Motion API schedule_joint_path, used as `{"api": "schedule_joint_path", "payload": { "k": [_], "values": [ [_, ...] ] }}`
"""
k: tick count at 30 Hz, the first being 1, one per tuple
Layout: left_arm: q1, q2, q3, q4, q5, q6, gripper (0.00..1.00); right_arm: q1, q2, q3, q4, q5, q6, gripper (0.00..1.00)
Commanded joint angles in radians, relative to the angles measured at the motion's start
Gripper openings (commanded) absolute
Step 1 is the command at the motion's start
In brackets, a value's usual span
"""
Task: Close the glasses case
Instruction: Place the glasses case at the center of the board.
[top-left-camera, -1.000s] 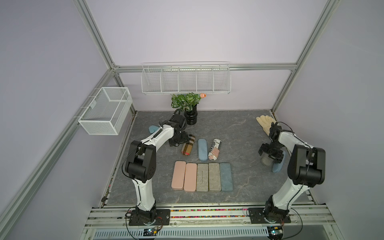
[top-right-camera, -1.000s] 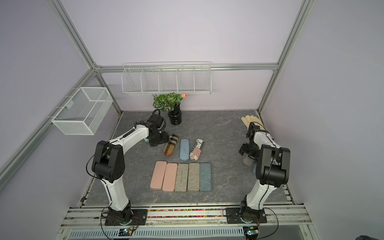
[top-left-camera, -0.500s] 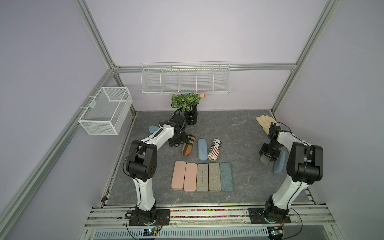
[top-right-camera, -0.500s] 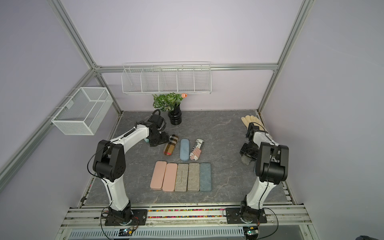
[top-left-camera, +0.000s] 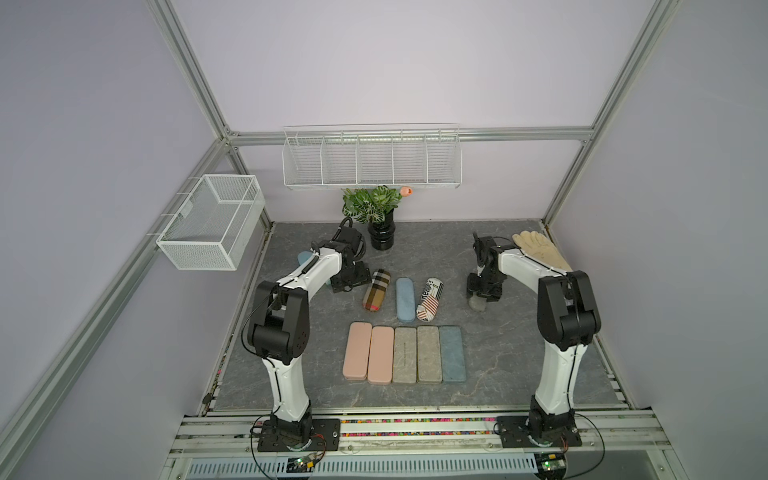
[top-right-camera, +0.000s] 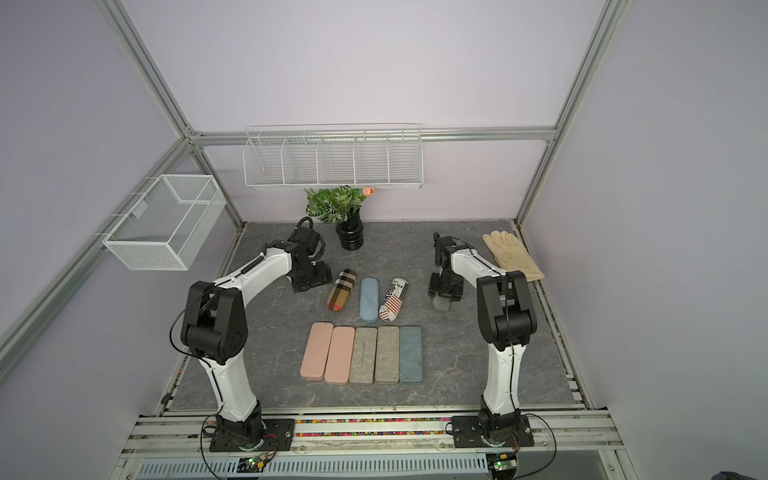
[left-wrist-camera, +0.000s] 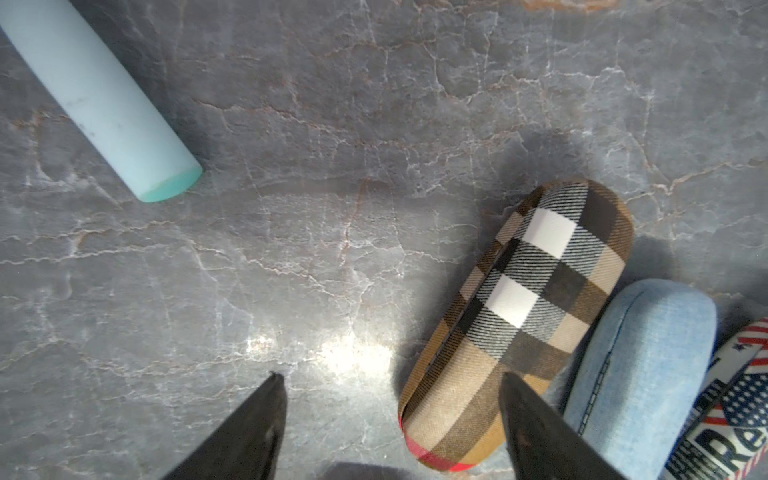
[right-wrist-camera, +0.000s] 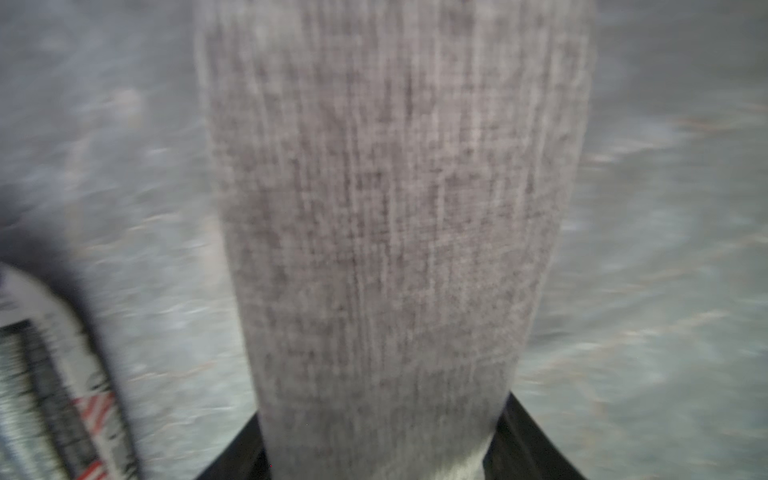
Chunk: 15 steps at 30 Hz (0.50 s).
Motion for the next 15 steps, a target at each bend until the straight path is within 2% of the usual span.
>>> {"api": "schedule_joint_path", "payload": {
  "k": [1,15],
  "values": [
    [0.008,-0.049,-0.020,-0.011,-0.016,0.008,0.81,0.051,0.046,0.037,-0.048,-0.013,0.055,0.50],
    [0.020,-0.117,-0.083,-0.006,-0.022,0.001,0.81,0.220,0.083,0.084,-0.071,-0.018,0.152,0.51]
  ]
}}
